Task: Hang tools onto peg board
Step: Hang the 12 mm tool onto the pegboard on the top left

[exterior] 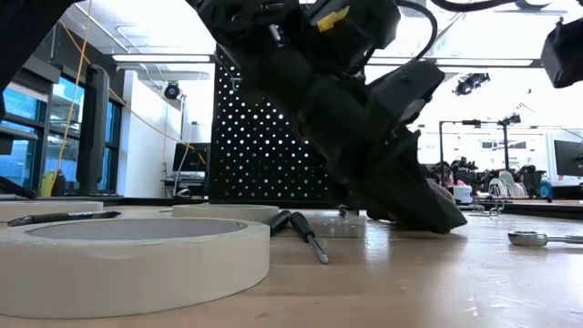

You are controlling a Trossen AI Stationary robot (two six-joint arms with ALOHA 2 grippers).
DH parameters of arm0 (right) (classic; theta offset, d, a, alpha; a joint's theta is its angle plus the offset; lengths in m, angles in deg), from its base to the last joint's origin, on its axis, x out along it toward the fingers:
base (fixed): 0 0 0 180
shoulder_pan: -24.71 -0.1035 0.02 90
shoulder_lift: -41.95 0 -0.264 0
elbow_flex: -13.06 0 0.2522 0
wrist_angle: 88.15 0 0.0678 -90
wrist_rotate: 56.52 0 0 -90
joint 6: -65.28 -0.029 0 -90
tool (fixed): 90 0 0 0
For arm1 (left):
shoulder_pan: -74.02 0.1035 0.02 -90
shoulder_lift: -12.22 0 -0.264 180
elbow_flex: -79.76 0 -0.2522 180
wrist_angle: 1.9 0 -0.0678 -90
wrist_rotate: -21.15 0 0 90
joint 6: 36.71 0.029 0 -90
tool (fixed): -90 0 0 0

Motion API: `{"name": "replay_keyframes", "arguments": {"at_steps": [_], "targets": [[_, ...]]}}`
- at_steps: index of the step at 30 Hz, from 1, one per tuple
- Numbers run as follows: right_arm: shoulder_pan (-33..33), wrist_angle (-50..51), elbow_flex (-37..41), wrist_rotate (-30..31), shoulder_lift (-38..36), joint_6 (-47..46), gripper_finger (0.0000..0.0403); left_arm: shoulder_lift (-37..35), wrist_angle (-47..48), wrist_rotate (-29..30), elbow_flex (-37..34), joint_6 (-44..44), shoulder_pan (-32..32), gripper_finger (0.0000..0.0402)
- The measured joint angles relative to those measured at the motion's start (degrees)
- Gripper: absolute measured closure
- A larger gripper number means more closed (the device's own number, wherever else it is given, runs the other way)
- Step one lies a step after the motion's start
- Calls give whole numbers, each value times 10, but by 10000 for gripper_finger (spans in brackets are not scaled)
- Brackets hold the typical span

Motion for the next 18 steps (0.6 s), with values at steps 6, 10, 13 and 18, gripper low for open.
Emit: {"name": "replay_keyframes", "arguments": {"at_steps": [6, 10, 13, 18], "targets": [[3, 89, 0, 9, 6, 44, 300, 4, -3, 0, 1, -36, -12, 401], [5, 121, 0, 41, 16, -3, 352, 4, -8, 17, 1, -55, -24, 401], [7, 116, 0, 32, 31, -12, 391, 3, -10, 11, 1, -60, -32, 401], [6, 98, 0, 17, 77, -27, 400, 2, -14, -2, 2, -61, -51, 401]]}}
